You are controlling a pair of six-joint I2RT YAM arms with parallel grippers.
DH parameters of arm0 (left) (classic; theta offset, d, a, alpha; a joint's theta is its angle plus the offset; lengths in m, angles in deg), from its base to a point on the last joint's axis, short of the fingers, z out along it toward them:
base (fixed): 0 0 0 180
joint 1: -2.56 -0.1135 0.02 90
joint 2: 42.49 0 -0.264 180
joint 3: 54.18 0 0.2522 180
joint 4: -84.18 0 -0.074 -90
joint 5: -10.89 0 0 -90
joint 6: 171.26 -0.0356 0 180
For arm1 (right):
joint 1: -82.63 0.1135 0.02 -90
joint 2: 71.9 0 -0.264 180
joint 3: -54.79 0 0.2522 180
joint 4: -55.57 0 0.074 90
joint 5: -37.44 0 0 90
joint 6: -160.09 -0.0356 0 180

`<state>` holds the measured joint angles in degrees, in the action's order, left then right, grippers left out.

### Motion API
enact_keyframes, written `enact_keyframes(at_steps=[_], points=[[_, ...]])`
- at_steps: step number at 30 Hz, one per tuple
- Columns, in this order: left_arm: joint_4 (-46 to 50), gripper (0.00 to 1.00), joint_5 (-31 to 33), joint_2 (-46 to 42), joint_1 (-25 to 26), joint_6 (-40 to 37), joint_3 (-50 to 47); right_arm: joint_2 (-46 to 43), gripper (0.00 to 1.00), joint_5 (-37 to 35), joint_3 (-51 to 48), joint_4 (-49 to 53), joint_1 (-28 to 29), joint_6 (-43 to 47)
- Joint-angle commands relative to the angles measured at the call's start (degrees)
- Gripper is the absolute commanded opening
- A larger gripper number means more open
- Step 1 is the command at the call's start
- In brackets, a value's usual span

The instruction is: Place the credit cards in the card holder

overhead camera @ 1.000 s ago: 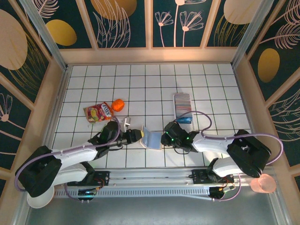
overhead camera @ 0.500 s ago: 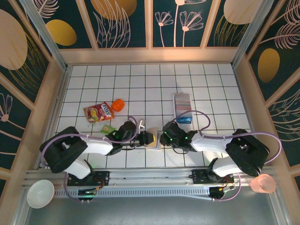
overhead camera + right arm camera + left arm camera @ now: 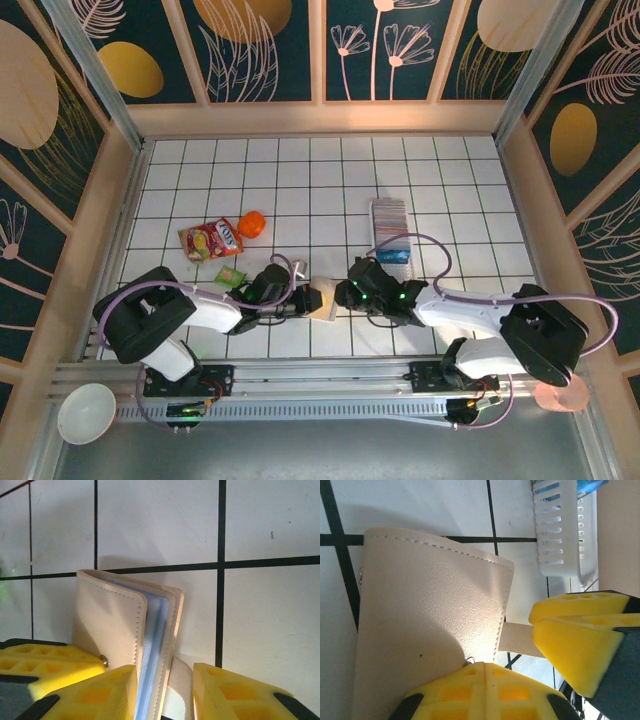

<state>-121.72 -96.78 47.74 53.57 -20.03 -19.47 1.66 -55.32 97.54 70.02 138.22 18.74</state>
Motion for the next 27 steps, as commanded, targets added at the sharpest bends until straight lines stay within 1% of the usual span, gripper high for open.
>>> enact_keyframes(at_steps=[1, 3, 4, 9, 11, 14, 21, 27], points=[[2.4, 0.0, 1.6, 1.9, 0.1, -0.8, -0.1, -2.1, 0.35, -2.1, 1.3, 2.8, -0.3, -0.2], [1.6, 0.0, 1.3, 0.8, 0.1, -0.5, -0.6, -2.7, 0.35, -2.1, 1.2, 3.6, -0.5, -0.4], [2.9, 0.0, 1.5, -0.3, 0.1, -0.9, -0.2, -2.8, 0.35, -2.0, 1.1, 3.9, -0.7, -0.3], [15.3, 0.0, 5.3, -8.6, 0.1, -5.5, 3.1, -4.1, 0.37, -1.5, 0.8, 5.7, -0.7, -0.5], [18.9, 0.0, 7.3, -11.2, 0.1, -6.0, 3.4, -5.1, 0.37, -1.3, 0.2, 5.9, -0.7, -0.7], [19.8, 0.0, 7.9, -13.7, 0.1, -5.4, 2.1, -6.3, 0.38, -1.1, -0.4, 6.1, -0.8, -1.0], [21.1, 0.0, 10.0, -16.1, 0.1, -3.9, -1.7, -7.6, 0.38, -0.8, -0.4, 8.5, -0.8, -1.2], [19.2, 0.0, 8.0, -16.7, 0.1, -3.4, -3.9, -9.2, 0.36, -0.3, -1.1, 9.5, -0.8, -2.3]])
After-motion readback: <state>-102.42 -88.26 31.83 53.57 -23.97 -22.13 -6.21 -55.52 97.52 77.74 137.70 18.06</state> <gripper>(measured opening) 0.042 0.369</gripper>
